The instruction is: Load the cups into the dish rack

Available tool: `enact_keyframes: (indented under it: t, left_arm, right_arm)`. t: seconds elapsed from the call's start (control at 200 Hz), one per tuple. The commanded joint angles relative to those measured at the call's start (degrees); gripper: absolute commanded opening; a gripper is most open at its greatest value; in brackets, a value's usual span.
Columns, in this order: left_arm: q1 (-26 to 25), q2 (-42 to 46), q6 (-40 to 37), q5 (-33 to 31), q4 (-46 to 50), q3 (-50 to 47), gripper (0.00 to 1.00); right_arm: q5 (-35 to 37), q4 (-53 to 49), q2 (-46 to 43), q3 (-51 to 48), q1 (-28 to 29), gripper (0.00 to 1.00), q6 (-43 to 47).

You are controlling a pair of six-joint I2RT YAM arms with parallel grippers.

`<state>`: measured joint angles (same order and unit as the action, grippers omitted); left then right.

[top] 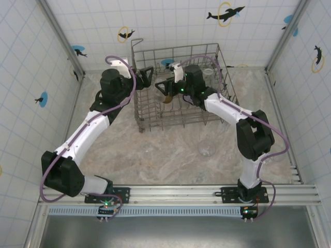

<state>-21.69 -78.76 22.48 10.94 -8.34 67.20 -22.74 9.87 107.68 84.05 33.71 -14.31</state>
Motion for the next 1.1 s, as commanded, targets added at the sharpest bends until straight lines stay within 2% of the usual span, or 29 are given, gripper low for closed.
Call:
enact_keyframes:
  t: [0.0, 0.5, 1.096]
  left_arm:
    - [0.51, 2.35, -1.31, -1.12, 1.46, 0.58, 0.97]
    - [1.41, 3.04, -1.71, -3.07, 5.12, 1.85, 0.97]
    - [2.79, 3.26, -1.91, -4.82, 8.59, 1.72, 0.97]
  right_arm:
    - [2.15, -0.14, -3.7, -2.27, 1.54, 0.5, 7.54]
    - [-1.52, 6.21, -7.75, -11.51, 5.47, 0.5, 14.96]
    - [-3.09, 6.84, -4.99, -10.29, 8.86, 0.51, 19.18]
